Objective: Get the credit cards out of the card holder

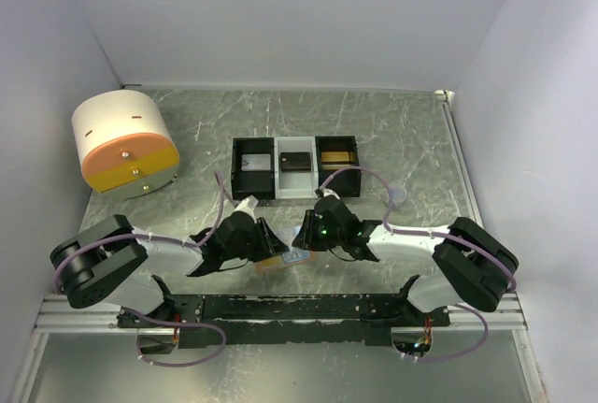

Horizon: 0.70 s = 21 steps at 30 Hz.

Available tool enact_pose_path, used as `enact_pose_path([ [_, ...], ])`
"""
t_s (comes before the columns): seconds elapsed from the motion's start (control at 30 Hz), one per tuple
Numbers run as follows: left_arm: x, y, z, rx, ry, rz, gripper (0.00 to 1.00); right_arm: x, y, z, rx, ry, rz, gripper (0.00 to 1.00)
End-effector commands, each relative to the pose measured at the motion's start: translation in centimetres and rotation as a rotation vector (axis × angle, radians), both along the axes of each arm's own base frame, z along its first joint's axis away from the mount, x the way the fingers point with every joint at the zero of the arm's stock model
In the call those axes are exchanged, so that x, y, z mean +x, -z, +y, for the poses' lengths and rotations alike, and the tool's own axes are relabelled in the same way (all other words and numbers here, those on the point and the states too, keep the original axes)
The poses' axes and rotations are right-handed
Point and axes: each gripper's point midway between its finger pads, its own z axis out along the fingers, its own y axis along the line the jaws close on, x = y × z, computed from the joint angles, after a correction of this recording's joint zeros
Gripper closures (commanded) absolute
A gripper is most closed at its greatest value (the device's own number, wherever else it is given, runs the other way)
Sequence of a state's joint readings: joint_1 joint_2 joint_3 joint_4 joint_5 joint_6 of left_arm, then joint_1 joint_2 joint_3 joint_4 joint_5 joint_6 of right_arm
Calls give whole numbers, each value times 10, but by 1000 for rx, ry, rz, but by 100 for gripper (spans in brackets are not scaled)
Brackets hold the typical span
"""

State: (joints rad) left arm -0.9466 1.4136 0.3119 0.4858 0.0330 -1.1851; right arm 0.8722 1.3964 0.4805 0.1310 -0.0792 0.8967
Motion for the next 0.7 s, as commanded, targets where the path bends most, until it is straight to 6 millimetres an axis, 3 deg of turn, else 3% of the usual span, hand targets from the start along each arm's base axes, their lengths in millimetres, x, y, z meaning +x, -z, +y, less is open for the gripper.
enact_pose_path([
  [0.0,9,1,1,-71,-99,1,62,-24,43,-41,-184,34,104,74],
  [0.17,7,-7,12,-241,-186,-6,72,-24,43,-43,-191,36,101,74],
  [0.33,3,-11,0,-280,-122,-19,92,-26,45,-43,-196,34,113,74],
  [0.53,0,-9,-3,-293,-98,-13,92,-23,37,-42,-188,32,92,73],
  [0.67,-1,-6,-10,-278,-66,-6,76,-22,35,-38,-175,21,91,73],
])
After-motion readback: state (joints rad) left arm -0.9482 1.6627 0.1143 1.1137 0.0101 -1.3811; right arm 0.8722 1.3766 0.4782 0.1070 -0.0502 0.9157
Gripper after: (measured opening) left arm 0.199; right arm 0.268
